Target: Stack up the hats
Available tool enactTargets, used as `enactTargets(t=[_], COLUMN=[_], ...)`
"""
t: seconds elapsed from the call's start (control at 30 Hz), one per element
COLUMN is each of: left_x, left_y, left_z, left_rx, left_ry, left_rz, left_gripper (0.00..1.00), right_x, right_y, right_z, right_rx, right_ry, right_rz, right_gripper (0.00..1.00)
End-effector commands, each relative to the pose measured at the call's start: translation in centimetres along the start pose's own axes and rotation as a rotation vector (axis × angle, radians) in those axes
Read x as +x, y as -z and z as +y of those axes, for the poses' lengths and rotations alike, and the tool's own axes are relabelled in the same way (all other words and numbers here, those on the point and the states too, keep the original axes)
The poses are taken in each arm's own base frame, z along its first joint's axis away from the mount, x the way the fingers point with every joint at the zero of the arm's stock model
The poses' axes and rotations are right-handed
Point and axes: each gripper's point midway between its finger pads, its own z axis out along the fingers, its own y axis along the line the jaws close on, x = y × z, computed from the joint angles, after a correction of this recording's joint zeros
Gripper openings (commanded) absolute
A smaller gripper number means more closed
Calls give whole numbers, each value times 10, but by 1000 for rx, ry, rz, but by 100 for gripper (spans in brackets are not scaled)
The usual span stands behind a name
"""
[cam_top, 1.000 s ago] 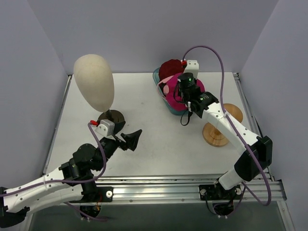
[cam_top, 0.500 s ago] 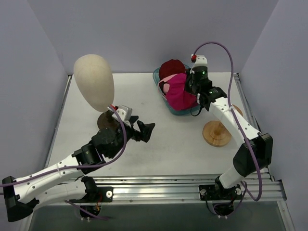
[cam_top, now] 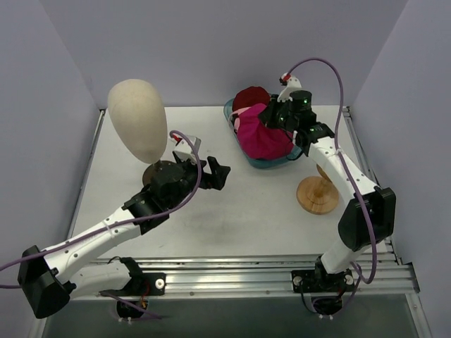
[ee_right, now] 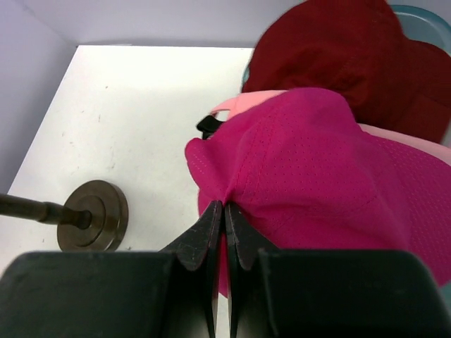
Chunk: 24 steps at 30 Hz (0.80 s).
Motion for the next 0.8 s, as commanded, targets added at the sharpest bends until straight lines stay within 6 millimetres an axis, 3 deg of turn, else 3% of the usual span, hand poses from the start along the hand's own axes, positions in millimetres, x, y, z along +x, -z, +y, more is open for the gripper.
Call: enactTargets(t=[0.0,0.2,0.37,0.5,0.6,0.67,0.7,0.77], left_x=[-27,-31,-36,-34,-32,-27,-21,-20], left_y=[-13,-36,-45,-49,-53,-60,-64,-70], left_z=[-15,-4,-2,3,11,21,24,27], left_rx=[56,9,-4,-27,-54,-78,-87,-96], left_ry=[55,51,51,39,38,38,37,35], left_rz=[-50,-20,-13,-4,1,16,29,38], left_gripper=[97,99,100,100,100,100,100,97], right_x=[-43,-61,-55,-67,-70,-82,-80,-82], right_y=[33,58,41,44,42,56,58,65], right_z=[-8,-13,16,36,21,14,-8,-20], right_rx=[6,-13,-215,-332,-292,-274,-213,-175], right_ry=[-20,-5,-9,-6,-32,-71,-108,-126], right_rz=[-169,-202,-136,-166,-145,-197,-206,-216], right_gripper=[0,0,0,0,0,0,0,0])
